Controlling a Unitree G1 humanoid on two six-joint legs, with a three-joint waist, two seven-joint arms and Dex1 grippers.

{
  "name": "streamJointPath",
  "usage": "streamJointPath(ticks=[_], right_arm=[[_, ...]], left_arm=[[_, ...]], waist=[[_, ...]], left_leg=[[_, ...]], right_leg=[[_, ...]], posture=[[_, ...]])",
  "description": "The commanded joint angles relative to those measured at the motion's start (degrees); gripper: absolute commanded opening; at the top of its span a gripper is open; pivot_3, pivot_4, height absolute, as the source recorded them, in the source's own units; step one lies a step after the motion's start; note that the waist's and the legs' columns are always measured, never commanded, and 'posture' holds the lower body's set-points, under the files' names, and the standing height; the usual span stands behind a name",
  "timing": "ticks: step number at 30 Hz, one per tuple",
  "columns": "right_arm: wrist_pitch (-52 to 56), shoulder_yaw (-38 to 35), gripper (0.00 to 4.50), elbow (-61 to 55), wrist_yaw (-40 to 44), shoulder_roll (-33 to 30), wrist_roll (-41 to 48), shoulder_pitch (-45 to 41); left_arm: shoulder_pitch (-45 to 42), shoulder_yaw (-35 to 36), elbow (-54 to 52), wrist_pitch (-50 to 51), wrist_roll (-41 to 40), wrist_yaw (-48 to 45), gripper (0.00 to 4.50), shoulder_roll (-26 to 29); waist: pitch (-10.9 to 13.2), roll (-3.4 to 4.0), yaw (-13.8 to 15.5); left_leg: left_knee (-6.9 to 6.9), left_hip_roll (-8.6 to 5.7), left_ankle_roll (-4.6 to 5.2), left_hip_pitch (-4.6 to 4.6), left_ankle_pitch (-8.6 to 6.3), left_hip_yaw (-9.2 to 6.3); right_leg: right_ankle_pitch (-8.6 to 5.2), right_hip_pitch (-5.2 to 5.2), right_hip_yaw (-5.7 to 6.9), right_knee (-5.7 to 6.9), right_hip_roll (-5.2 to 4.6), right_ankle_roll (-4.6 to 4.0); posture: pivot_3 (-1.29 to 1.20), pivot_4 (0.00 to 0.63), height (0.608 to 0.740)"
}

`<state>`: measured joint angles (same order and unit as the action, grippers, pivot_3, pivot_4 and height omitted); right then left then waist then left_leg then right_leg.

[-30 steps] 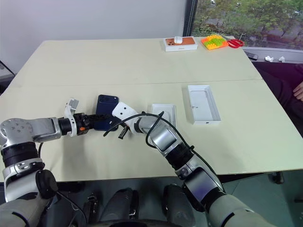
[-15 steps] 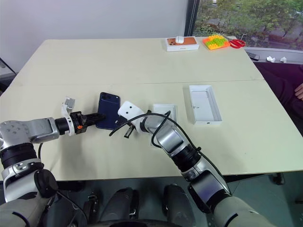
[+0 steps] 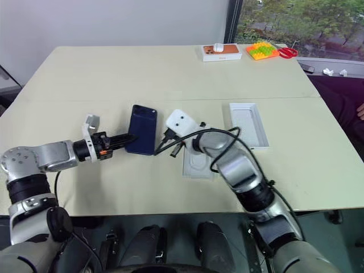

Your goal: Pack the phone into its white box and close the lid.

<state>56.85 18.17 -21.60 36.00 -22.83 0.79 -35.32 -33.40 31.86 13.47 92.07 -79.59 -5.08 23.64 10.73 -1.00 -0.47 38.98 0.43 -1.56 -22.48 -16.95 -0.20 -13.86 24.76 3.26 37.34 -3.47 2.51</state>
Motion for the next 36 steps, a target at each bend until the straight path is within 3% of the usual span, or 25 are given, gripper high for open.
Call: streamJointPath(ticks=[1,4,7,16,36], right_arm=[[0.9,-5.9,0.00,-6.3,2.6,-4.9,3.3,1.6],[0.8,-11.5,0.00,-8.1,5.2,-13.3,4.5,5.2],[0.5,-14.3,0.00,-7.0,4.6,-16.8,5.1,7.3],[-2.1,-17.4,0.00,-5.0,3.8,-21.1,5.7,11.7],[-2.9,-17.0,0.00,-6.2,2.0,-21.9,6.8,12.7]], left_arm=[[2.5,-5.0,-6.4,-1.9,-14.7,6.7,0.04,-2.0],[7.1,-13.1,-14.0,-13.2,-26.0,19.7,0.04,-6.9],[9.4,-20.0,-19.4,-20.9,-31.3,28.3,0.04,-7.6],[9.3,-33.7,-22.7,-32.2,-33.4,41.0,0.04,-8.2],[5.8,-38.4,-17.7,-34.6,-33.2,40.3,0.04,-9.2]], waist=[[0.0,0.00,-0.1],[0.0,-0.02,0.2],[0.1,-0.12,0.6],[0.1,-0.09,1.3],[0.1,-0.10,1.3]], left_leg=[[0.00,-0.01,0.00,0.00,0.00,0.00],[-0.05,0.01,0.02,0.01,-0.01,0.00],[-0.06,0.03,0.03,0.02,-0.02,0.00],[-0.02,0.05,0.05,0.05,-0.01,0.01],[0.02,0.14,0.06,0.06,-0.01,-0.03]], right_leg=[[0.00,-0.01,0.00,-0.02,-0.01,0.00],[-0.01,-0.02,-0.01,-0.08,-0.03,0.02],[-0.01,-0.03,-0.01,-0.10,-0.03,0.01],[-0.02,-0.12,-0.03,-0.17,0.22,-0.01],[-0.03,-0.16,-0.04,-0.21,0.57,-0.01]], posture=[[0.00,0.150,0.740],[0.00,0.150,0.740],[0.00,0.150,0.740],[0.00,0.150,0.740],[0.00,0.150,0.740]])
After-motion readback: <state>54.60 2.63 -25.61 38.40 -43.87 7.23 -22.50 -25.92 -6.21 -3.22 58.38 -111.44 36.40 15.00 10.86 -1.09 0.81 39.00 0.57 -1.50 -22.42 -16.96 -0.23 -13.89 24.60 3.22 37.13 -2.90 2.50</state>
